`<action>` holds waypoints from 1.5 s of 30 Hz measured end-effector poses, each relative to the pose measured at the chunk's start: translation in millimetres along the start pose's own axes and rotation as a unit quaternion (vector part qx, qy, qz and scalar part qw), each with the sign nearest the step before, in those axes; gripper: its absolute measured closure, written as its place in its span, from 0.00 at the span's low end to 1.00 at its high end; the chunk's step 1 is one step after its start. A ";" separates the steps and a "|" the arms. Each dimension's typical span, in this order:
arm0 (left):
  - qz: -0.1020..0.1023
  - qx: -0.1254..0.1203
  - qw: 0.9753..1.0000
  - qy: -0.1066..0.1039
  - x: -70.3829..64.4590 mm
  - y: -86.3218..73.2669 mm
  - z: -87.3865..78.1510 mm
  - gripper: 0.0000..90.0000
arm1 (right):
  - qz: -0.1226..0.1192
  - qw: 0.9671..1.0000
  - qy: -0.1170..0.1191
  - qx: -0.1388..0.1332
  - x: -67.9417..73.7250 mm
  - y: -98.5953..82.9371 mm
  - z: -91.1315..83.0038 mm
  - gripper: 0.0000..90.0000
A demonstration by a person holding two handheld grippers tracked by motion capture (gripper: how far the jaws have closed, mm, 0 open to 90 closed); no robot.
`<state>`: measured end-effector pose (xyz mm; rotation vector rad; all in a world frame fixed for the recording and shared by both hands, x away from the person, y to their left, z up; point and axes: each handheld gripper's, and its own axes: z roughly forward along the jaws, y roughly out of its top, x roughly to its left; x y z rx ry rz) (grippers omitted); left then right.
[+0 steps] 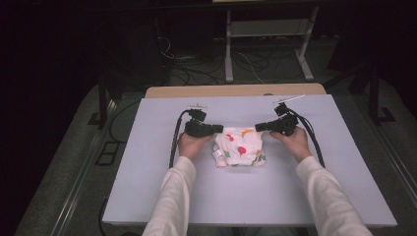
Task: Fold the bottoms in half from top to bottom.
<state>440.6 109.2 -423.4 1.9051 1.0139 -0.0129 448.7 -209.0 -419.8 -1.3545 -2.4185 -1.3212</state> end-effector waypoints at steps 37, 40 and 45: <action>0.009 -0.024 1.000 0.018 12.7 -6.8 4.9 0.32 | 0.000 0.998 -0.046 -0.052 -5.9 -3.2 0.6 0.28; 0.012 -0.042 0.999 0.011 12.0 -7.2 -0.3 0.21 | -0.002 0.998 -0.048 -0.047 -3.8 -3.5 -2.9 0.16; 0.012 -0.048 0.999 -0.003 9.8 -5.9 -9.4 0.05 | -0.024 0.996 -0.073 -0.047 5.4 -3.4 -9.6 0.00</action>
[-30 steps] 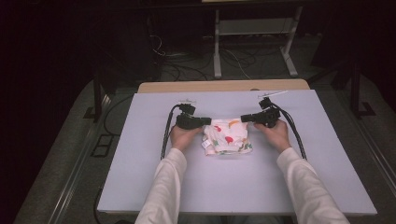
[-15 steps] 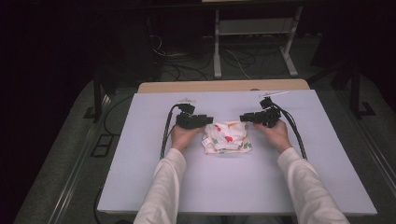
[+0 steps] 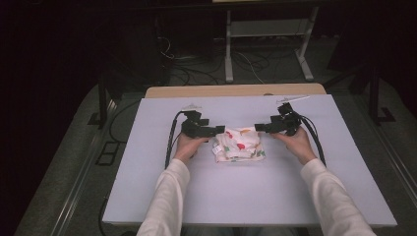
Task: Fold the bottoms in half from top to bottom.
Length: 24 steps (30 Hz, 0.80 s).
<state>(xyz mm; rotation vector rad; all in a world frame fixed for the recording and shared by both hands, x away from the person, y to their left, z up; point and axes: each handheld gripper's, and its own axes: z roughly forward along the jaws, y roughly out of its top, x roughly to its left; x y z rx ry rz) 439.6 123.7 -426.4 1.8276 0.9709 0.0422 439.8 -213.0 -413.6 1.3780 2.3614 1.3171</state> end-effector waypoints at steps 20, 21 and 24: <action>0.046 -0.006 0.999 0.026 -16.5 -6.5 -42.2 0.00 | -0.016 1.000 0.018 -0.005 14.3 -21.1 -26.0 0.00; 0.048 -0.007 0.998 0.026 -17.8 -7.4 -44.1 0.00 | -0.015 1.000 0.019 -0.005 14.7 -22.3 -27.3 0.00; 0.054 -0.011 0.998 0.027 -21.3 -10.9 -50.2 0.00 | -0.015 1.000 0.020 -0.005 16.6 -26.4 -31.9 0.00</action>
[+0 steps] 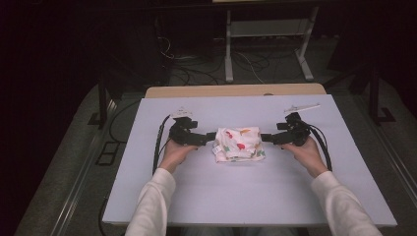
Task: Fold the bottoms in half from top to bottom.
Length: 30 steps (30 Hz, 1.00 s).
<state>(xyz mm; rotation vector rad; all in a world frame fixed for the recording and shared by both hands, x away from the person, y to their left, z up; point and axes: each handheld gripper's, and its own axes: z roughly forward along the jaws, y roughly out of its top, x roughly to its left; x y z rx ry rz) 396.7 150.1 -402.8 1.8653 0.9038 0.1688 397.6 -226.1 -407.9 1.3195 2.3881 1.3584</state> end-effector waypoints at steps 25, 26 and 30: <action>0.027 0.000 1.000 0.009 -12.6 -30.8 -33.2 0.00 | 0.002 1.000 -0.014 -0.028 7.0 -41.8 -46.5 0.00; 0.028 0.001 1.000 0.010 -12.7 -31.9 -34.3 0.00 | 0.000 1.000 -0.014 -0.028 7.3 -43.8 -47.9 0.00; 0.030 0.000 0.999 0.015 -13.7 -37.9 -41.5 0.00 | -0.002 0.999 -0.021 -0.036 9.1 -50.3 -54.8 0.00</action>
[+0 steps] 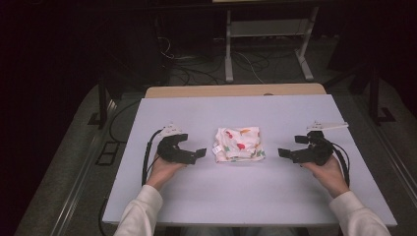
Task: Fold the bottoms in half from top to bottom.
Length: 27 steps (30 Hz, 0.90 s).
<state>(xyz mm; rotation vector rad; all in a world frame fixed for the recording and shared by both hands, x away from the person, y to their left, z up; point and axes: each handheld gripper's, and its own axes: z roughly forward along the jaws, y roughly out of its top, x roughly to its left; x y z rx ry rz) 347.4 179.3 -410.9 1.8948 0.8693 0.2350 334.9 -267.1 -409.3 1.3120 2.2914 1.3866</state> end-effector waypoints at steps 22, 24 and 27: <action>0.029 -0.020 0.999 0.019 -17.5 -34.1 -41.7 0.00 | -0.008 1.000 -0.018 -0.013 15.6 -44.5 -28.2 0.00; 0.026 -0.021 0.999 0.020 -17.3 -37.7 -45.6 0.00 | -0.014 1.000 -0.022 -0.009 17.0 -49.4 -30.8 0.00; 0.029 -0.022 0.999 0.020 -18.6 -43.0 -50.8 0.00 | -0.017 1.000 -0.022 -0.005 17.5 -54.5 -33.8 0.00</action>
